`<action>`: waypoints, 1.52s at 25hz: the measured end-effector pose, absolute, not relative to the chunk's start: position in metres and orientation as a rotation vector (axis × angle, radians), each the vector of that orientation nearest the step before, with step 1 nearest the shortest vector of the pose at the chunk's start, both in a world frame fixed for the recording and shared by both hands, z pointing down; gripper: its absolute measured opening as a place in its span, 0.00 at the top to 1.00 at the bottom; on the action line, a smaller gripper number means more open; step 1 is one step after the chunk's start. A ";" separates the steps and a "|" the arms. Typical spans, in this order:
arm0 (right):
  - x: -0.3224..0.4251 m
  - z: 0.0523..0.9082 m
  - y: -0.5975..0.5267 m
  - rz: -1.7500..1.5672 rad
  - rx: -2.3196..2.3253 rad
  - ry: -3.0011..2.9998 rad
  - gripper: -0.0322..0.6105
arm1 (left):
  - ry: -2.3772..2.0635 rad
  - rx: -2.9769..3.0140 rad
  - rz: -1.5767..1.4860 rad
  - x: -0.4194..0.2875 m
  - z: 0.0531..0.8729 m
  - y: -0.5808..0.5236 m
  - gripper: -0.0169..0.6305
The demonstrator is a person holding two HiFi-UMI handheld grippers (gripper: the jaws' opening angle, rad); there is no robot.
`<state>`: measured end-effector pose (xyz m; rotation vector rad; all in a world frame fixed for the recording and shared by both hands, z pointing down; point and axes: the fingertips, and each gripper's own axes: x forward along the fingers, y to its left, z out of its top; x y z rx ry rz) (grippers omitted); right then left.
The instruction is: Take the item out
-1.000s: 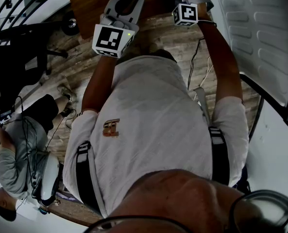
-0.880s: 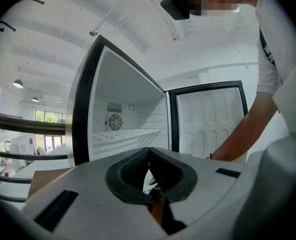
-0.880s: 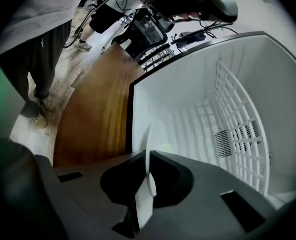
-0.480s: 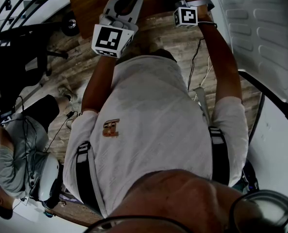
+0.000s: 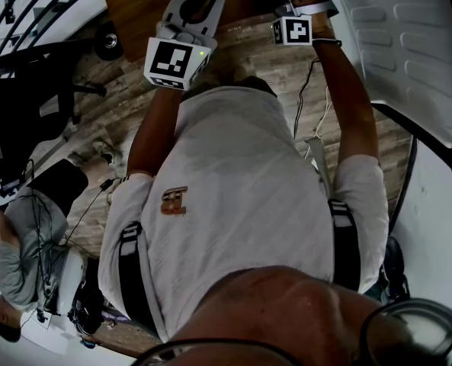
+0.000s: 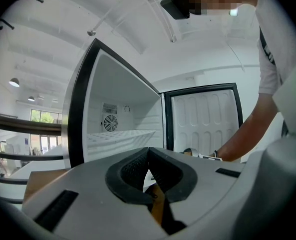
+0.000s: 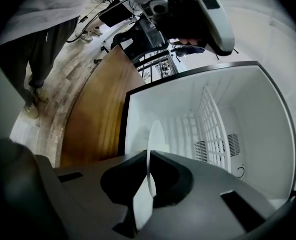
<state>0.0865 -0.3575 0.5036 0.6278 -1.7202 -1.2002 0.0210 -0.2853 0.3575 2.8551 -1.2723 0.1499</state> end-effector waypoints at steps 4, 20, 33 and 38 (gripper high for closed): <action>0.079 0.487 -0.338 -1.233 0.632 -1.725 0.89 | -1.249 2.871 0.146 0.021 0.352 -0.278 0.95; 0.069 0.431 -0.279 -1.300 0.698 -1.705 0.89 | -1.221 2.914 0.114 0.008 0.330 -0.247 0.95; 0.058 0.383 -0.233 -1.351 0.778 -1.662 0.89 | -1.178 2.956 0.048 -0.007 0.322 -0.213 0.95; 0.066 0.359 -0.231 -1.360 0.802 -1.656 0.89 | -1.175 2.956 0.040 -0.003 0.312 -0.214 0.95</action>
